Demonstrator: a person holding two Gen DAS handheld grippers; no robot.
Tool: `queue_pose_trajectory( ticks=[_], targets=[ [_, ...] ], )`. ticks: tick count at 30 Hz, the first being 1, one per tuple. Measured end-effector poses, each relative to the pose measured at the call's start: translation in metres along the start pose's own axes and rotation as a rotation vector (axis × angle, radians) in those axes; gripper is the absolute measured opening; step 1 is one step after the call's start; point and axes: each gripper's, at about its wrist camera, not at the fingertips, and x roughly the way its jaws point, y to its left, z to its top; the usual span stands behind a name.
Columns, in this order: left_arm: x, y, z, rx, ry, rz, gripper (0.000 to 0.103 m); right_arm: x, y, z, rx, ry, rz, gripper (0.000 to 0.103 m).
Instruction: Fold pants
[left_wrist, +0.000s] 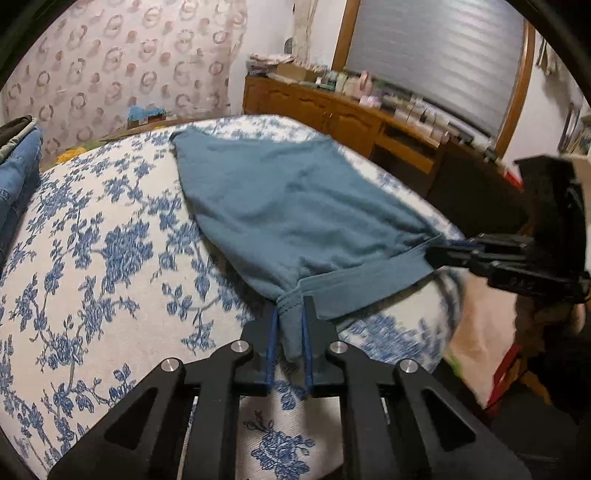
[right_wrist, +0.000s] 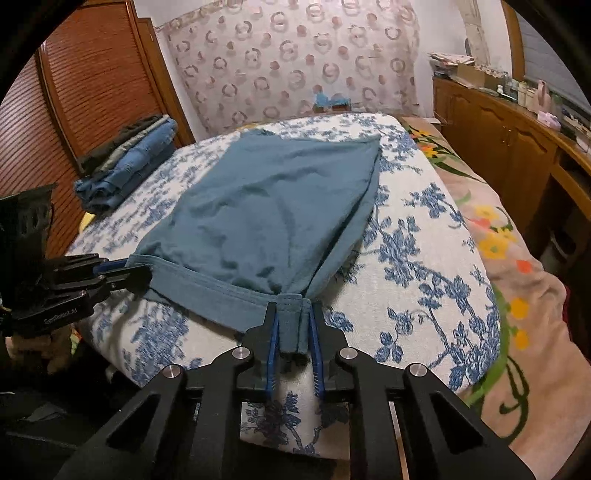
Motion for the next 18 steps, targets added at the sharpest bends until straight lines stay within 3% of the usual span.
queue_pose_trajectory(
  ticks=[10,18],
  targets=[
    [-0.064,-0.002,0.055,0.072,-0.176,0.029,0.011,-0.043,0.018,0.045,-0.074,-0.143,0.035,0.015],
    [-0.117,0.002,0.094,0.107,-0.300,0.062,0.011,-0.083,0.047,0.081,-0.212,-0.248,0.027,0.015]
  ],
)
